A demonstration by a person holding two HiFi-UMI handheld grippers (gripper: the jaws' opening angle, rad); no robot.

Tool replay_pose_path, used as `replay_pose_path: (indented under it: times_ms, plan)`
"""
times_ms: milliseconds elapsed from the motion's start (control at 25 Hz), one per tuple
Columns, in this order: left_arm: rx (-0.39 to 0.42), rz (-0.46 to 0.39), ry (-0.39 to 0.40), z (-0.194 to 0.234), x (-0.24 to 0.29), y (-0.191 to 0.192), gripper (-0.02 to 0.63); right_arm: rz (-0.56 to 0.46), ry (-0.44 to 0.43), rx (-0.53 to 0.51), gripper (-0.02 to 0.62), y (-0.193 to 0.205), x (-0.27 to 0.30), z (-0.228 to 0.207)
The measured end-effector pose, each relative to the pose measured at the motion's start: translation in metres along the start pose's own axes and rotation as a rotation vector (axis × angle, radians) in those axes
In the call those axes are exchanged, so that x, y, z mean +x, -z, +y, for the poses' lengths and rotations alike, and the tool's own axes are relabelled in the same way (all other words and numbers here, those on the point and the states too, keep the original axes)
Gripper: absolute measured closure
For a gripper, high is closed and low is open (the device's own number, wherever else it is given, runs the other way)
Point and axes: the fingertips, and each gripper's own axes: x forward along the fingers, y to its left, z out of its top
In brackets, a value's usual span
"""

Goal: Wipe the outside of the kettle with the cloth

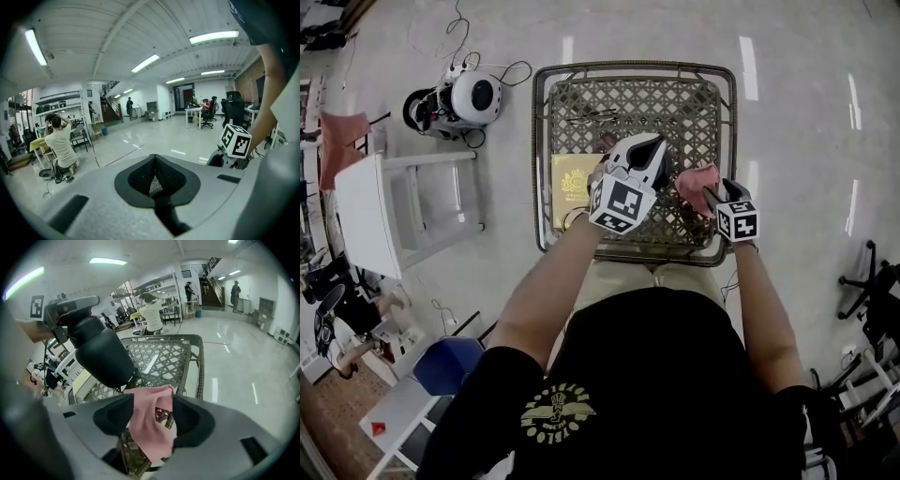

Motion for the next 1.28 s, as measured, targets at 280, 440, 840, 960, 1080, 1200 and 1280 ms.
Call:
replay_pose_path:
  times_ms: [280, 440, 840, 960, 1080, 1200, 1280]
  plan:
    - [0.076, 0.042, -0.007, -0.005, 0.004, 0.004, 0.601, 0.131, 0.002, -0.042, 0.344, 0.029, 0.026, 0.008]
    - [0.113, 0.05, -0.002, -0.009, 0.004, 0.009, 0.601, 0.175, 0.034, -0.065, 0.344, 0.045, 0.037, 0.008]
    - [0.0, 0.052, 0.062, -0.004, 0.004, 0.009, 0.601, 0.206, 0.106, -0.107, 0.396, 0.06, 0.047, 0.004]
    - [0.061, 0.063, 0.07, -0.01, 0.004, 0.012, 0.601, 0.203, 0.116, -0.137, 0.572, 0.051, 0.038, 0.005]
    - [0.131, 0.071, 0.059, -0.014, 0.005, 0.013, 0.601, 0.147, 0.075, -0.146, 0.575, 0.034, 0.03, 0.013]
    - [0.175, 0.089, 0.064, -0.017, 0.007, 0.016, 0.601, 0.091, 0.078, -0.187, 0.575, 0.005, 0.02, 0.021]
    - [0.191, 0.097, 0.067, -0.018, 0.007, 0.017, 0.601, 0.07, 0.076, -0.228, 0.575, -0.016, 0.016, 0.031]
